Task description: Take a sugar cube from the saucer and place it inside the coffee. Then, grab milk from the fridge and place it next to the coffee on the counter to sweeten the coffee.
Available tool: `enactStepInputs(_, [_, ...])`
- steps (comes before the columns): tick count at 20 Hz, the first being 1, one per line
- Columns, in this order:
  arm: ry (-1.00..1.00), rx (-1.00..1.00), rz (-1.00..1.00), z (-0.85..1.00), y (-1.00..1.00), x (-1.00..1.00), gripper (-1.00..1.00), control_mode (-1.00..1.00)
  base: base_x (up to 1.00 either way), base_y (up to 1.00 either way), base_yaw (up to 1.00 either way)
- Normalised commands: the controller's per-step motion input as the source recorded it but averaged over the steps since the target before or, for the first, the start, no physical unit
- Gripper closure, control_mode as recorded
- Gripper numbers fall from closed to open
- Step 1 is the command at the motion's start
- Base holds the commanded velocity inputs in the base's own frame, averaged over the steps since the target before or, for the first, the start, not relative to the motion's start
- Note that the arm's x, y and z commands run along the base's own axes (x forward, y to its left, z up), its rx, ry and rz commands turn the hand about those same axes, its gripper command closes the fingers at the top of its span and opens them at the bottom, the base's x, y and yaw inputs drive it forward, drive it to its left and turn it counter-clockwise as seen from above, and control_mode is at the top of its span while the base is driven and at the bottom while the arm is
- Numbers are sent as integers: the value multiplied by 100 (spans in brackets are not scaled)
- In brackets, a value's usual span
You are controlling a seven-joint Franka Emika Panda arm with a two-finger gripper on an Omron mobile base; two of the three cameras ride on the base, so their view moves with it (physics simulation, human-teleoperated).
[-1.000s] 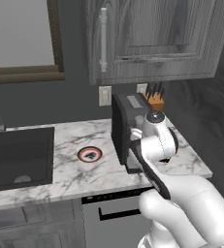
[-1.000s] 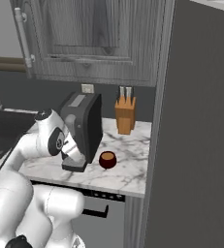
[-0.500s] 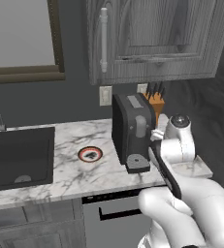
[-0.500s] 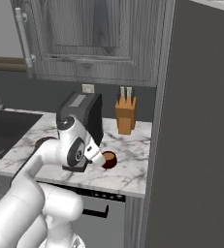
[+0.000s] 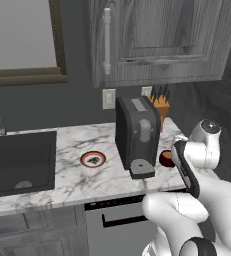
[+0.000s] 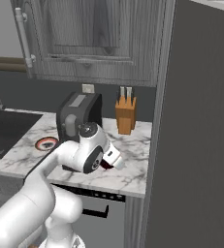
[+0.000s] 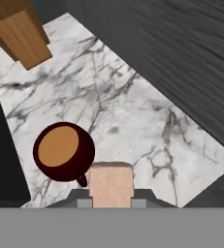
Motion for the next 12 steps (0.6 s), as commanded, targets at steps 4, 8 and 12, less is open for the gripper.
enactStepInputs(4, [1, 0, 10, 9, -2, 12, 100, -100, 0, 0, 0])
enactStepInputs(8, [8, 0, 21, 4, 0, 0, 100, -100, 0, 0, 0])
enactStepInputs(12, [11, 0, 20, 16, 0, 3, 100, -100, 0, 0, 0])
